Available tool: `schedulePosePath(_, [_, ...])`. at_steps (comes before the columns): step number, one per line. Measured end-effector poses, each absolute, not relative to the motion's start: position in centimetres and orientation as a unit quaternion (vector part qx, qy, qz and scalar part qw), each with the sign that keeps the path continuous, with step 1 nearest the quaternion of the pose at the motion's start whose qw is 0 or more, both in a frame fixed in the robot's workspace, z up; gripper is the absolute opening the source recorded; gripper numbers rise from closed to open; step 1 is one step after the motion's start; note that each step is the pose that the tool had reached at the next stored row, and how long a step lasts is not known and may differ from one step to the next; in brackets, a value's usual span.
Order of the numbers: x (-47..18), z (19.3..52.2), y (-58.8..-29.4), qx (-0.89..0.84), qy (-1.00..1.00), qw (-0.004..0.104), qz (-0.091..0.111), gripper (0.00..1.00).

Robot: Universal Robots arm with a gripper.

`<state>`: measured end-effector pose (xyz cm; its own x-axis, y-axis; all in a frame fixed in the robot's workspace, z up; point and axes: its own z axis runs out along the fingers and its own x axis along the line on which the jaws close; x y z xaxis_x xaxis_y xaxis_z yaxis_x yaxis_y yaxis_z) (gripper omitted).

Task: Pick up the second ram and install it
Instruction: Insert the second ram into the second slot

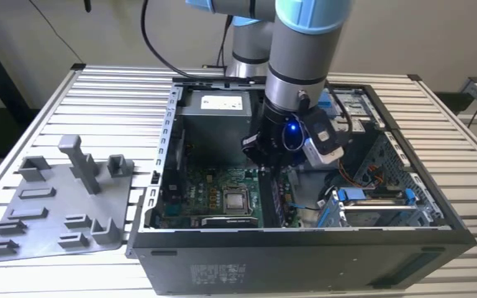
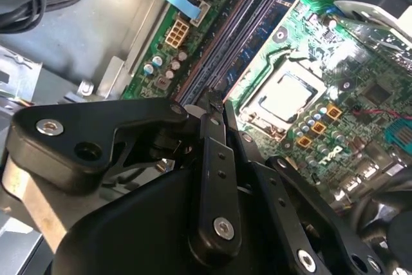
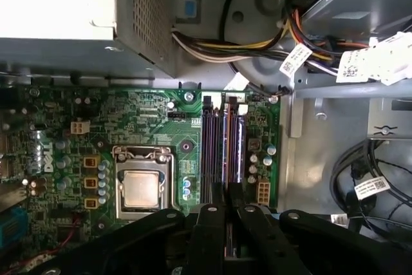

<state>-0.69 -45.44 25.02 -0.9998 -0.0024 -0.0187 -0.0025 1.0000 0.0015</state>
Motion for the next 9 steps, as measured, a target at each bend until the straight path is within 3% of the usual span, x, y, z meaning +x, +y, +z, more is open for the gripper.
schedulePosePath(9, [-0.71, 24.7, -45.44, 0.0, 1.0, 0.008, -0.001, 0.14])
